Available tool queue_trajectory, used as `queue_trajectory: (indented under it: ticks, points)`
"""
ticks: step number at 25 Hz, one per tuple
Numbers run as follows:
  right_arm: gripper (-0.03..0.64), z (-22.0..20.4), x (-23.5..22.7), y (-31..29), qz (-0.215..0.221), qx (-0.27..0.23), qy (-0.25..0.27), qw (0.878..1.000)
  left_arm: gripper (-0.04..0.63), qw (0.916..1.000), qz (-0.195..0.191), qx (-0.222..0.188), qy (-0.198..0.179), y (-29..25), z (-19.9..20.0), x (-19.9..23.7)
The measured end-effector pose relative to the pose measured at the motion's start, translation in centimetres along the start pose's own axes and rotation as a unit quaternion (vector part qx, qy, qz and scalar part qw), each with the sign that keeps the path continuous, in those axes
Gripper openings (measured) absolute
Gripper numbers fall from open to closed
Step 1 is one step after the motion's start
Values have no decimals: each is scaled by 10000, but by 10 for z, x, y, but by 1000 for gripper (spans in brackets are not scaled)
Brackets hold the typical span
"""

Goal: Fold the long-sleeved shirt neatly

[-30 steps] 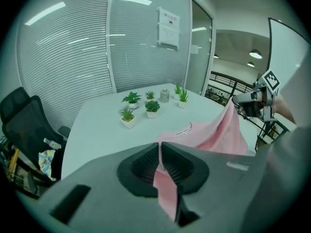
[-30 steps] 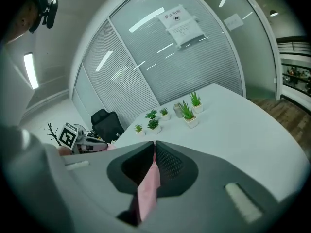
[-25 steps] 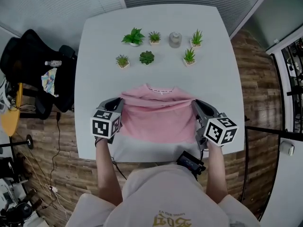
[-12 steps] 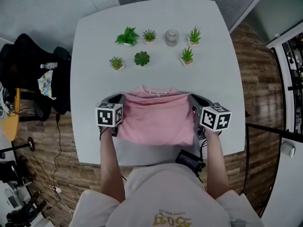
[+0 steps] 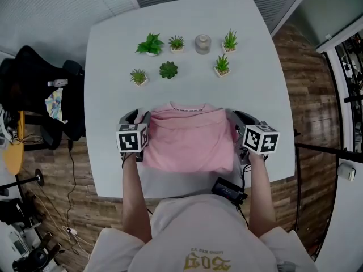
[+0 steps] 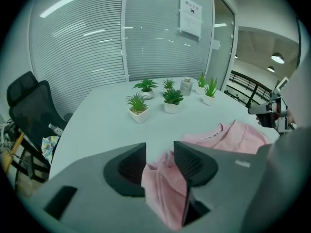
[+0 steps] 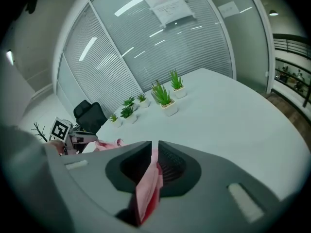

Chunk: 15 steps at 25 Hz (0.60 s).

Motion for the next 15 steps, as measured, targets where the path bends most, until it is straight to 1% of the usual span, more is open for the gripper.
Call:
queue_trajectory:
  ticks: [2, 3, 6, 7, 11, 12, 15]
  points:
    - [40, 4, 8, 9, -34, -223, 32, 9997, 189, 9999, 25, -164, 0, 11, 5, 4]
    - [34, 5, 13, 13, -57, -321, 74, 9994, 184, 9997, -39, -225, -19, 17, 7, 4]
    - [14, 6, 32, 28, -171, -506, 240, 9983, 125, 9984, -435, -350, -125, 37, 9, -3]
    - [12, 6, 39, 33, -213, -558, 291, 9978, 101, 9977, -522, -408, -150, 45, 10, -5]
    - [11, 3, 73, 56, -256, -857, 417, 9951, 42, 9945, -809, -618, -236, 75, 9, -9]
    - [11, 4, 81, 63, -255, -949, 455, 9941, 12, 9932, -929, -666, -240, 83, 8, -11]
    - [11, 3, 104, 80, -249, -1278, 545, 9900, 9, 9879, -1277, -855, -194, 107, 6, -16]
Point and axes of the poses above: the fingertips, and each gripper's own axes: y backward along the fingers, x to its left, z out of its top, the point moved 1 cm from there along y, backward along the fingers, and after that the axes turned 15 degrees about z, right-handed, at the moved point
